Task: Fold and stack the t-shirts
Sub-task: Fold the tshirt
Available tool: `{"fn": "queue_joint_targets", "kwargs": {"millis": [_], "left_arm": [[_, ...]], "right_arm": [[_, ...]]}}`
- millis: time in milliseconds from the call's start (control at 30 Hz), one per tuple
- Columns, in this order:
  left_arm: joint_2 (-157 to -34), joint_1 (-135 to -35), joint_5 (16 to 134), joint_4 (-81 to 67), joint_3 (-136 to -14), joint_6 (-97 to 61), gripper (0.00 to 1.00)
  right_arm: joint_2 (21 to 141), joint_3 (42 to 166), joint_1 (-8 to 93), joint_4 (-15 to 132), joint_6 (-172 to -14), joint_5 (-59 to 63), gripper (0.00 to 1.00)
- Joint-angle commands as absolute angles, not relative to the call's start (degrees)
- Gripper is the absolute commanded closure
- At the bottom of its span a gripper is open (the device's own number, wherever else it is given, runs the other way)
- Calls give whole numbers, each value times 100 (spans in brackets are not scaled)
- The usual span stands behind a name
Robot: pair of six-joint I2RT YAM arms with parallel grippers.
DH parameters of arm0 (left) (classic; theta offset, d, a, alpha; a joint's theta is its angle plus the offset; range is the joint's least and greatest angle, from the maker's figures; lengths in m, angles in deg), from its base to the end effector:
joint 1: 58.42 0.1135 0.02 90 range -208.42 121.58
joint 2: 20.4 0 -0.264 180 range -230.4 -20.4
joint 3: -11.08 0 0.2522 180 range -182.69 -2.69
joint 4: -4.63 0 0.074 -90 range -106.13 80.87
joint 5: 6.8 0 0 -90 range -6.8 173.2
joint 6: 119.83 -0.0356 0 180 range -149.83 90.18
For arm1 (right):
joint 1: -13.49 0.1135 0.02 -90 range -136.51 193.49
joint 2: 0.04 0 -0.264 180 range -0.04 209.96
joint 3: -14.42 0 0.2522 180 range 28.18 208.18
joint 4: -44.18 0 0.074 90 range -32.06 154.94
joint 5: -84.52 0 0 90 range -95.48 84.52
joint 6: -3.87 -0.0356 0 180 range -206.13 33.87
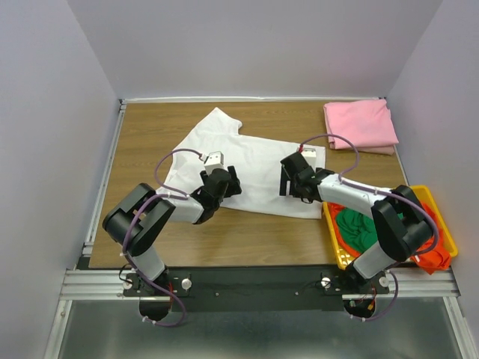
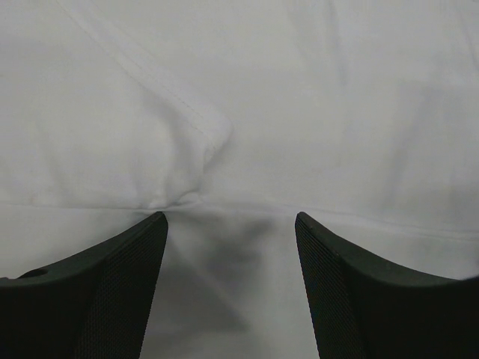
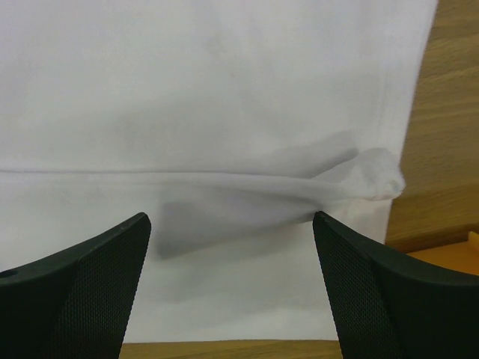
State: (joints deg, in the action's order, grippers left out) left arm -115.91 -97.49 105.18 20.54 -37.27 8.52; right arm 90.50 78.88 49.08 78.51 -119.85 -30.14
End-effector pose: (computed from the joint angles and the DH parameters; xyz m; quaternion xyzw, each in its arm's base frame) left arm 0.2478 -0.1840 0.1358 -0.0881 0.8560 -0.1715 0.4796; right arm 0.2538 0.1634 0.1741 0.0391 0.9453 -0.0280 0.3226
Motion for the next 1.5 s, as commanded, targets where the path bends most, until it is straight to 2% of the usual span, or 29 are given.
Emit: {"fn": "queue_joint_targets", "kwargs": {"millis": [0,467,767,933,1200,1467], "left_arm": [[-11796,-9578,10395,2329,-3539,770,22],[-11629,-9569,10430,2550,-2906,964,22],[-10620,-9621,9982,2427,-3071,490,22],[-10012,-9604,10069,2260,-3160,305,20],[-10775,-9217,10069,2461,-3143,322,19],[-11488,-9208,10139,3199,-2853,489,19]], "right_arm": [[9207,8135,4654,7921,-11725,-3491,5],[9629,8496,4319,7894,-11426,-3641,4],[8786,8750,4372,7903,-11198,-2922,5],[8715,8961,4696,7859,-11153,-2535,5],[9154,8637,4952,7236,-11355,-1831,5],[9497,8206,4978,6849,-11452,-1813,5]]}}
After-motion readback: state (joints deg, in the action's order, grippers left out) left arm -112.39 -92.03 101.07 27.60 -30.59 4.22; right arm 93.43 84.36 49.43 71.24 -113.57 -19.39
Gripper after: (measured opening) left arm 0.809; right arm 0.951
